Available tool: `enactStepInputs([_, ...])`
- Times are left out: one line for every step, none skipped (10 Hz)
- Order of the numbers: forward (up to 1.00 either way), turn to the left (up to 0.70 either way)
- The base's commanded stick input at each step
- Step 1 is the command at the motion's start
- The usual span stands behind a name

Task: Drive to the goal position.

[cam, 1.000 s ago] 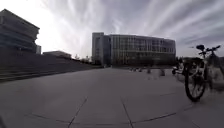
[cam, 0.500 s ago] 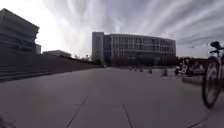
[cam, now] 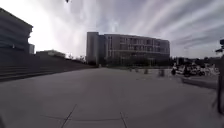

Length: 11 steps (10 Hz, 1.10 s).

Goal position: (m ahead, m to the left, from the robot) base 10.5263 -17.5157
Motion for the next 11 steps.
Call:
enactStepInputs([0.7,0.0])
enactStepInputs([0.7,0.0])
enactStepInputs([0.7,0.0])
enactStepInputs([0.7,0.0])
enactStepInputs([0.7,0.0])
enactStepInputs([0.7,0.0])
enactStepInputs([0.7,-0.07])
enactStepInputs([0.7,-0.24])
enactStepInputs([0.7,-0.35])
enactStepInputs([0.7,-0.13])
enactStepInputs([0.7,0.0])
